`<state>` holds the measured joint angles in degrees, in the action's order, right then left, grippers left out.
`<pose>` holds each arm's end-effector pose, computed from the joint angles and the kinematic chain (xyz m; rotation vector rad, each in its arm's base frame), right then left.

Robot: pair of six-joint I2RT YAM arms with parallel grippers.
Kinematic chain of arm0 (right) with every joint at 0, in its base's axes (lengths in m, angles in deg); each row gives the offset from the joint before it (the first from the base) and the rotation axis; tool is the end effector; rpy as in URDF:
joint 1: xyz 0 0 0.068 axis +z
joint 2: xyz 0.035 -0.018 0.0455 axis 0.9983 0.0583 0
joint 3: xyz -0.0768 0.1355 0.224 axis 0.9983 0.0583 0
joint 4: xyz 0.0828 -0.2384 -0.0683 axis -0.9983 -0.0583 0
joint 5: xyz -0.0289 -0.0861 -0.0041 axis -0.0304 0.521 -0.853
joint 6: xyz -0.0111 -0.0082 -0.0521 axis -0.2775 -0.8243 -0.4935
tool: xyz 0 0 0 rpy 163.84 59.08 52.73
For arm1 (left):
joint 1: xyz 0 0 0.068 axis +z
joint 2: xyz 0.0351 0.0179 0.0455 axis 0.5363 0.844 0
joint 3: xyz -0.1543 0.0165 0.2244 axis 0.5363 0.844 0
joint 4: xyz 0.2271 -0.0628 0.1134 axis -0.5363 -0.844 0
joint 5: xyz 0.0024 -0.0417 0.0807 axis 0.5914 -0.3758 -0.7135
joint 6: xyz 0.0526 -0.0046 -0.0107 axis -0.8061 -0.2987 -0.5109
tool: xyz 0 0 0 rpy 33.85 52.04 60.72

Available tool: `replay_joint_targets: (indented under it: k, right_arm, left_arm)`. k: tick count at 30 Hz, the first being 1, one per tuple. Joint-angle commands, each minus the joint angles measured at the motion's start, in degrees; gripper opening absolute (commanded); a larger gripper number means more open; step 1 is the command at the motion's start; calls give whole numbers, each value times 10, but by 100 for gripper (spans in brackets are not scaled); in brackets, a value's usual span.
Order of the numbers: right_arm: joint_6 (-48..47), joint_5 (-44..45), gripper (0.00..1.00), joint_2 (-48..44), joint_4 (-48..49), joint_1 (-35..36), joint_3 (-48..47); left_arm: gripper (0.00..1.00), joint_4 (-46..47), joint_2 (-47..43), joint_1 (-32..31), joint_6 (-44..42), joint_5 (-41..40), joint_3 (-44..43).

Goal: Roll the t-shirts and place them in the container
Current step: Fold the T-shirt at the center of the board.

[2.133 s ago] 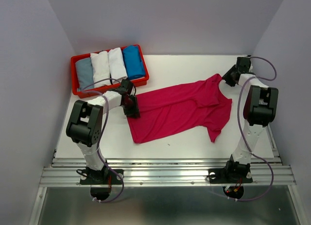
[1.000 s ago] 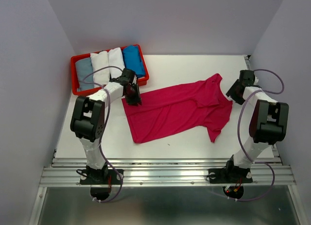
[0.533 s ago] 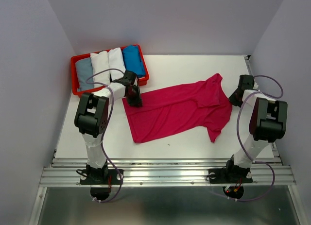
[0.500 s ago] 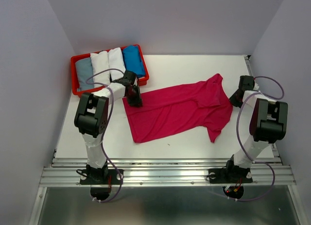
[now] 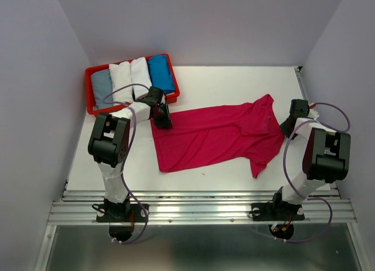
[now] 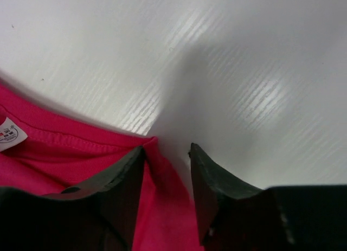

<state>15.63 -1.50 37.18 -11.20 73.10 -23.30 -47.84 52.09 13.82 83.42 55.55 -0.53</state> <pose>0.3114 -0.0861 0.1618 1.1607 2.2207 -0.2284 0.3795 -0.1359 0.1662 -0.0791 2.5972 -0.5719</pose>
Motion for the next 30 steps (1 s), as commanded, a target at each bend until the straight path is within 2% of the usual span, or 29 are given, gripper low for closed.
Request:
replay_joint_targets:
  k: [1, 5, 7, 9, 12, 15, 22, 30]
  right_arm:
    - [-8, 13, 48, -41, -28, -6, -2]
    - [-37, -30, 50, -79, -30, -6, -36]
    - [-58, -81, 50, -90, -24, 1, -43]
    - [-74, -131, 49, -84, -30, 21, -64]
    - [-108, -157, 48, -59, -54, 58, -85]
    - [-105, -189, 48, -45, -75, 64, -76]
    - [-96, -234, 46, -42, -72, 64, -36]
    - [-90, -194, 46, -42, -83, 64, -29]
  left_arm:
    - [35, -44, 7, -1, -11, -12, 19]
    - [35, -46, -2, -2, -13, -3, 17]
    - [35, -49, -3, -1, -13, 0, 15]
    - [35, -49, -3, -1, -12, 1, 11]
    - [35, -51, -3, -2, -13, 2, 8]
    - [35, -51, -3, -2, -12, 2, 9]
    - [35, -50, -6, -2, -11, 7, 13]
    - [35, -54, -8, -2, -14, 6, 10]
